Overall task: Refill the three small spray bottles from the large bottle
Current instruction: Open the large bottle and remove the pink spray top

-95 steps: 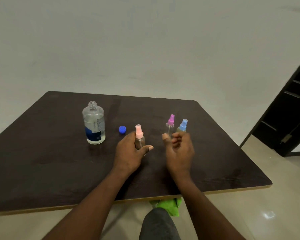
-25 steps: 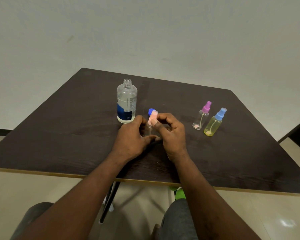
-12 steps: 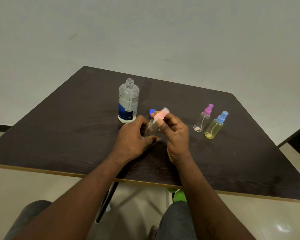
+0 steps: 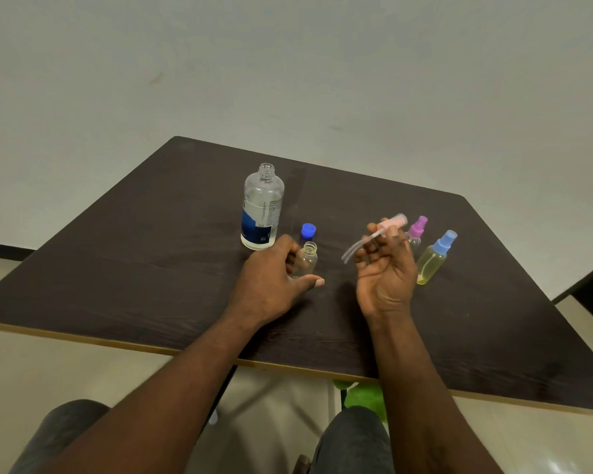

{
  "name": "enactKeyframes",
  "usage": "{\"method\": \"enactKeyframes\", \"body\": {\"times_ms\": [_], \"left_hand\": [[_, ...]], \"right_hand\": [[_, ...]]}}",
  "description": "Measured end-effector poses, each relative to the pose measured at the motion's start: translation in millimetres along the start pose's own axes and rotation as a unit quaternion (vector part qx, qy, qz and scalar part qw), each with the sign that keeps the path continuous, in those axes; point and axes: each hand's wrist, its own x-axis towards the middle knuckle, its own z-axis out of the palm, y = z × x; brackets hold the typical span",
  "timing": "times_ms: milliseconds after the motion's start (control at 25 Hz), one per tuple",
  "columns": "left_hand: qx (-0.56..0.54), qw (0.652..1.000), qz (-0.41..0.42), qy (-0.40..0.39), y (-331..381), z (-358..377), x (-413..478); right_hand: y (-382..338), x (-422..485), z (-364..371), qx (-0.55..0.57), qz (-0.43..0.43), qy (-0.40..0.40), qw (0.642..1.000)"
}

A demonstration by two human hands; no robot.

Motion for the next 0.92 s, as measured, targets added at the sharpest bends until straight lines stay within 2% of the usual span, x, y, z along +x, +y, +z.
{"method": "enactKeyframes", "body": {"times_ms": [80, 120, 160, 200, 240, 280, 320, 360, 400, 480, 560, 640, 800, 920], "left_hand": [[0.005, 1.0, 0.0, -0.003, 0, 0, 0], [0.008, 1.0, -0.001, -0.004, -1, 0, 0], [0.009, 1.0, -0.001, -0.004, -1, 0, 0], [0.008, 1.0, -0.003, -0.004, -1, 0, 1], [0.008, 1.0, -0.004, -0.005, -1, 0, 1], [0.009, 1.0, -0.007, -0.008, -2, 0, 1], [0.012, 1.0, -0.01, -0.01, -2, 0, 1], [0.016, 1.0, -0.013, -0.013, -3, 0, 1], [0.02, 1.0, -0.015, -0.014, -2, 0, 1], [0.022, 1.0, -0.02, -0.011, -2, 1, 2], [0.013, 1.0, -0.023, -0.006, -3, 1, 2], [0.014, 1.0, -0.026, -0.007, -3, -1, 3], [0.022, 0.999, -0.029, -0.025, -3, 1, 3], [0.026, 0.999, -0.033, -0.027, -3, 1, 4]], "right_hand": [[-11, 15, 4, -0.153, -0.032, 0.014, 0.988], [-18, 26, 8, -0.303, -0.066, -0.003, 0.951], [-25, 39, 12, -0.486, -0.104, -0.039, 0.867], [-31, 50, 17, -0.655, -0.125, -0.092, 0.74], [-35, 60, 25, -0.782, -0.115, -0.145, 0.596], [-36, 67, 34, -0.86, -0.088, -0.181, 0.468], [-36, 72, 43, -0.904, -0.071, -0.204, 0.37], [-34, 75, 53, -0.927, -0.07, -0.221, 0.296], [-31, 76, 61, -0.939, -0.081, -0.235, 0.239], [-24, 79, 80, -0.95, -0.113, -0.249, 0.152], [-16, 80, 95, -0.955, -0.131, -0.256, 0.078], [-7, 77, 107, -0.956, -0.143, -0.255, 0.033], [-10, 74, 116, -0.96, -0.151, -0.236, 0.023], [-33, 79, 133, -0.958, -0.161, -0.229, 0.056]]}}
